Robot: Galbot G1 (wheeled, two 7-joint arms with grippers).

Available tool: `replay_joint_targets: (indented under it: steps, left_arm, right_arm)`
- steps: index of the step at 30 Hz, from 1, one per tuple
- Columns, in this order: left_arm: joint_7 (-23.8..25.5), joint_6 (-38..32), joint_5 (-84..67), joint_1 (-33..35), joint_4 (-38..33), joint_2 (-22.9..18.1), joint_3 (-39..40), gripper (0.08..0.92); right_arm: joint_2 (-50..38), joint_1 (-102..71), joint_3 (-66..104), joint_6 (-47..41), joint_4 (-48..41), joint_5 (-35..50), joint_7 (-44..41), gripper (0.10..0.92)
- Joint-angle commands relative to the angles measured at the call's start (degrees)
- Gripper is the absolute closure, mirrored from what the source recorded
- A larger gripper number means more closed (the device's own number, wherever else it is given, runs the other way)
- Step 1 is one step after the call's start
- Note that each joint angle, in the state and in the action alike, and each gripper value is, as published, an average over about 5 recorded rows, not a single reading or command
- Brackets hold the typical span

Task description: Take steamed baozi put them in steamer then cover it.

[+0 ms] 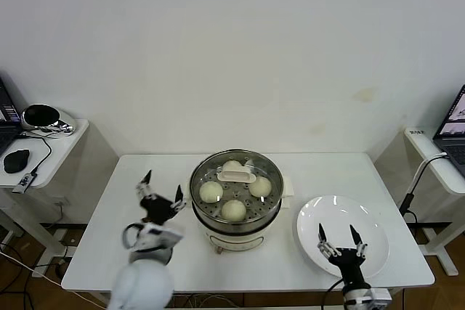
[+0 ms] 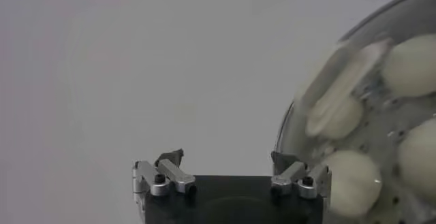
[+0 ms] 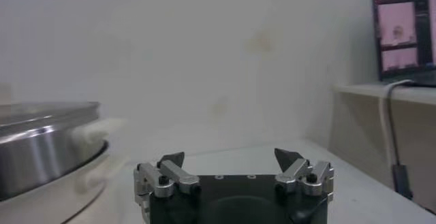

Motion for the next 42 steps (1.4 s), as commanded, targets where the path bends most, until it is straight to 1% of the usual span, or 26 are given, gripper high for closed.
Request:
replay_joint_targets:
  steps: [1,6,10,14,18,24,32,42]
  left_arm:
    - [-7.5,-32.6,-40.6,21.2,2.4,0.9,-22.3,0.177]
    - [-6.0,-36.3,-44.0,26.7,6.3,0.6,-20.1,0.177]
    - [-4.3,-34.8,-40.1,30.3,7.7,1.2,-17.3,0.177]
    - [-3.1,-32.5,-37.8,32.7,6.1,1.1,-15.7,0.177]
    - [-3.3,-29.3,-38.1,33.0,4.1,0.1,-15.2,0.177]
    - [-3.0,-26.3,-38.2,32.6,1.4,-0.1,-15.5,0.177]
    - [-2.8,-25.9,-37.7,33.1,0.1,-1.2,-15.3,0.177]
    - [-2.5,-25.9,-37.3,33.0,-0.2,-1.1,-15.7,0.177]
  right_arm:
    - [-2.1,-5.3,-4.0,-0.1,1.9,-0.5,0.7,0.203]
    - [-2.3,-8.9,-2.6,-2.2,4.7,-2.3,0.3,0.203]
    - [-2.5,-11.0,-2.7,-4.4,6.9,-2.8,0.4,0.203]
    - [-2.7,-12.7,-2.5,-5.9,8.5,-3.7,0.6,0.203]
    - [-2.6,-14.3,-1.9,-6.4,9.9,-4.3,0.7,0.203]
    - [-2.3,-14.9,-2.4,-6.4,10.3,-4.5,0.8,0.203]
    - [-1.1,-14.3,-2.0,-4.9,9.8,-5.6,1.7,0.203]
    - [0.1,-14.1,-1.7,-4.8,10.4,-7.3,2.5,0.203]
